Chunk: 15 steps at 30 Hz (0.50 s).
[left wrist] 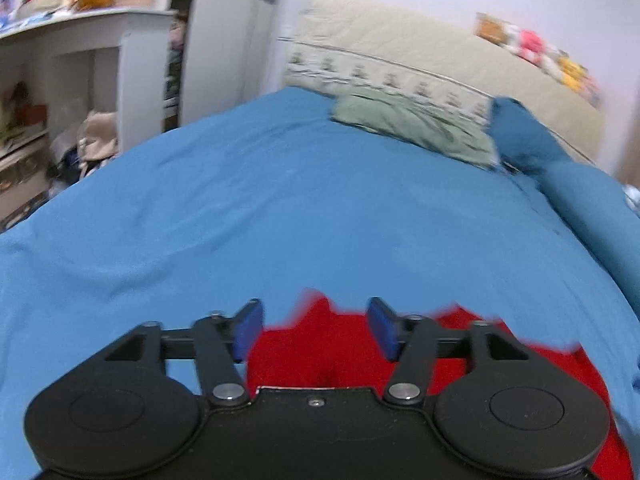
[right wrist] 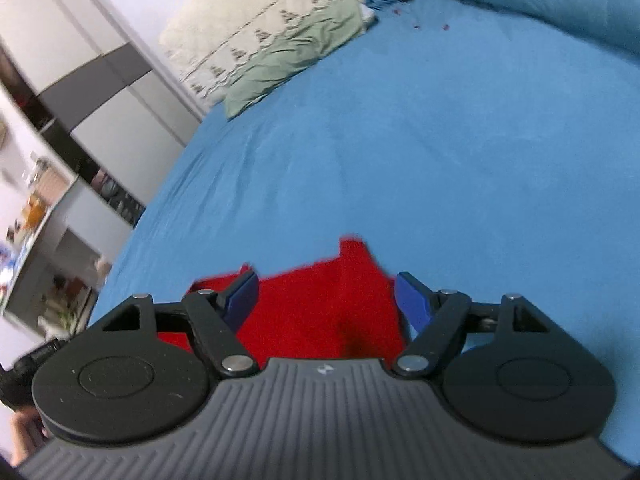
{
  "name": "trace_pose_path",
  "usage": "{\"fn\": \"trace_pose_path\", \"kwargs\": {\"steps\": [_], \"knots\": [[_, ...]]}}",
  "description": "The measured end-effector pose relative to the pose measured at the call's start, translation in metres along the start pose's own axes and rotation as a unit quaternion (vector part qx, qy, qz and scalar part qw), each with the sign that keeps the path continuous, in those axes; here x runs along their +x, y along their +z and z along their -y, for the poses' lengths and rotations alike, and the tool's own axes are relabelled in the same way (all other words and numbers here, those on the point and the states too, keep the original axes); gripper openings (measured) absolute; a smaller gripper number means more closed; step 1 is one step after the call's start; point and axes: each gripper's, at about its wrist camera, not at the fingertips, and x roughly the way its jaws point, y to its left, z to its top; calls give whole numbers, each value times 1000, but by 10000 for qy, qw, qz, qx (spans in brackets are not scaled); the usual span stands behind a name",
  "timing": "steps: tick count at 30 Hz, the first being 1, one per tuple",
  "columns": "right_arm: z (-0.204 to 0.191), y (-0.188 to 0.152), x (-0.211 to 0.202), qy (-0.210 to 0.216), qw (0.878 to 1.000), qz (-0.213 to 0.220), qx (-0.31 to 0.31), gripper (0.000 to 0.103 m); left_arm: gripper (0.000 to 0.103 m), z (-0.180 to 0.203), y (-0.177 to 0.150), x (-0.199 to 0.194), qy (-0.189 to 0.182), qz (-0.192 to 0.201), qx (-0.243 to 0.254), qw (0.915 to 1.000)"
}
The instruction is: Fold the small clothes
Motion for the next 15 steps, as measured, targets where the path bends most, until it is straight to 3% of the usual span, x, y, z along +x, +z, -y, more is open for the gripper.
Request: {"fn": "trace_pose_path", "kwargs": {"steps": [4, 6, 9, 15], "knots": [[-27, -39, -8, -19, 9980, -215, -591, 91, 70, 9, -37, -7, -283, -446, 229, 9983], [-34, -58, 0, -99, 9958, -359, -841, 91, 70, 10, -53, 3, -152, -687, 314, 9970], [-30, -75, 15, -268, 9946, -567, -823, 91, 69, -6, -72, 22, 10, -1006, 16, 9949], [-30, -84, 16, -397, 9946, -547, -790, 91, 69, 9, -74, 16, 115, -897, 175, 9958]]}}
